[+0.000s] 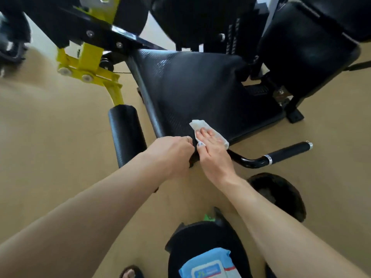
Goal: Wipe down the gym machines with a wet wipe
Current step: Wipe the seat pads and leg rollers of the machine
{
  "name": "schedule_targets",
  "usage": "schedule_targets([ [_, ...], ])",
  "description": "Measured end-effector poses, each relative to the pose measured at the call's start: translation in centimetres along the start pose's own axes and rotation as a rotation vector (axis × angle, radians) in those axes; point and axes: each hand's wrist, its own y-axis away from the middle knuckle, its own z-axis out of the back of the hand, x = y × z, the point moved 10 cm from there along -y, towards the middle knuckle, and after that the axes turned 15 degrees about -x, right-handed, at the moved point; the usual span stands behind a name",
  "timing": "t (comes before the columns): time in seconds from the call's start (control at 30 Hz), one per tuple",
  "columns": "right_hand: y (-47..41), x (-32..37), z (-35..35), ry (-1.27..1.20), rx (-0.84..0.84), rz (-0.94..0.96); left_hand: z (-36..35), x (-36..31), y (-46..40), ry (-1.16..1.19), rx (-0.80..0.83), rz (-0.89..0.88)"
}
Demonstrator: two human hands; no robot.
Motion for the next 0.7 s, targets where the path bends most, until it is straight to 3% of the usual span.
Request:
schedule_targets([
  [0.1, 4.0, 2.4, -2.0, -0.044, -0.153, -0.052, 2.4, 5.4, 1.3, 0.097, -0.207, 0.011],
  [0.17, 5.8, 4.2, -4.0, -0.052, -0.273, -0.098, 2.6, 9.1, 3.5, 0.198, -0.251, 0.052],
  [0.3, 7.3, 7.4, -7.9, 0.312, -0.576, -0.094, 1.9, 12.5, 6.9, 0.320, -0.268, -0.002],
  [0.37, 7.8, 8.3, -10.4, 0.579, -0.560, -0.043, 2.1, 13.5, 7.8, 0.380, -0.326, -0.015],
  [0.47, 8.5, 7.0, -15.4, 0.797, -0.314, 0.016, 2.5, 14.3, 8.6, 0.438, -0.361, -0.067],
  [0.5, 8.5, 6.8, -15.9, 0.798, -0.300, 0.019, 2.4, 14.2, 8.7, 0.437, -0.364, -0.103],
  [0.6, 7.8, 9.8, -14.4, 0.676, -0.489, 0.144, 2.5, 14.7, 7.7, 0.454, -0.400, -0.156],
  [0.67, 7.9, 11.5, -12.6, 0.463, -0.580, 0.161, 2.2, 15.3, 6.5, 0.522, -0.429, -0.098],
  [0.7, 8.6, 11.4, -10.9, 0.290, -0.627, 0.068, 1.7, 15.4, 5.9, 0.577, -0.422, -0.048],
])
